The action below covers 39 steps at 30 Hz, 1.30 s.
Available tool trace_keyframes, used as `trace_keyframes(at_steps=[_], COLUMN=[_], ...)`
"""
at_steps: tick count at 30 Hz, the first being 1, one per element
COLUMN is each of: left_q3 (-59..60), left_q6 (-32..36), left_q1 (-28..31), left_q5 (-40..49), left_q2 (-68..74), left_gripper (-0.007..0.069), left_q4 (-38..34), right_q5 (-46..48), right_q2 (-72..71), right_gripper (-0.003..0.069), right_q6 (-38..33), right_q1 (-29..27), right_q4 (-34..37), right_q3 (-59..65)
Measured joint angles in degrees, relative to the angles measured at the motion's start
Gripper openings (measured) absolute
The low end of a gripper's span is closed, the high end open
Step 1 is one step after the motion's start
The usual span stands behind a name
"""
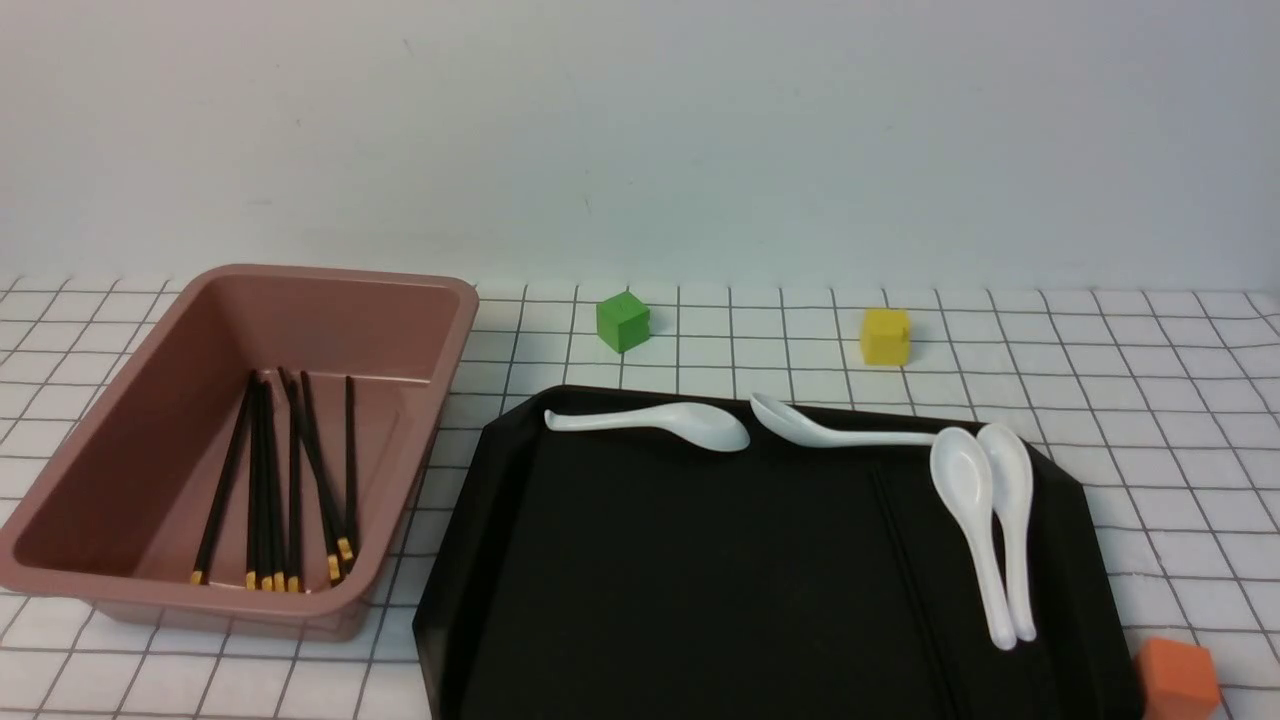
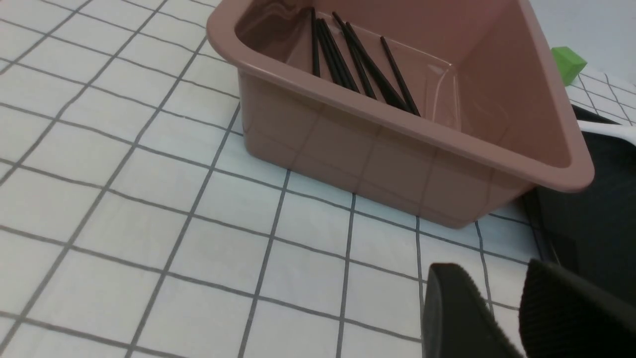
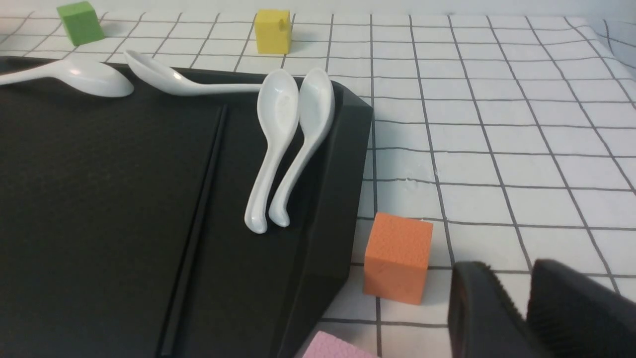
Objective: On white black tablecloth take chopsticks from black tray and put them in box.
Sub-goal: 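Move the gripper over the chopsticks on the black tray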
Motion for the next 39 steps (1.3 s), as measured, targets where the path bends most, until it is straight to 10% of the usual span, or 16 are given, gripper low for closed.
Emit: trace_keyframes(at_steps=[21, 29, 39], left_q3=[0.0, 0.0, 0.0], left_q6=[0.0, 0.0, 0.0], left_q1=[0.0, 0.0, 0.0], left_q5=[0.0, 0.0, 0.0], left_q2=[0.0, 0.0, 0.0], left_gripper=[0.0218, 0.0229, 0.0233], left_q4=[0.0, 0.0, 0.0], right_q5=[-0.1, -7.6, -15.3], right_q2=[0.0, 0.0, 0.0], right_gripper=[0.02, 0.0209, 0.0216], right_q6=[0.2, 20.0, 22.7], right_q1=[0.0, -0.1, -0.1], right_q4=[0.0, 30.8, 38.3], right_q3=[0.0, 0.3, 0.3])
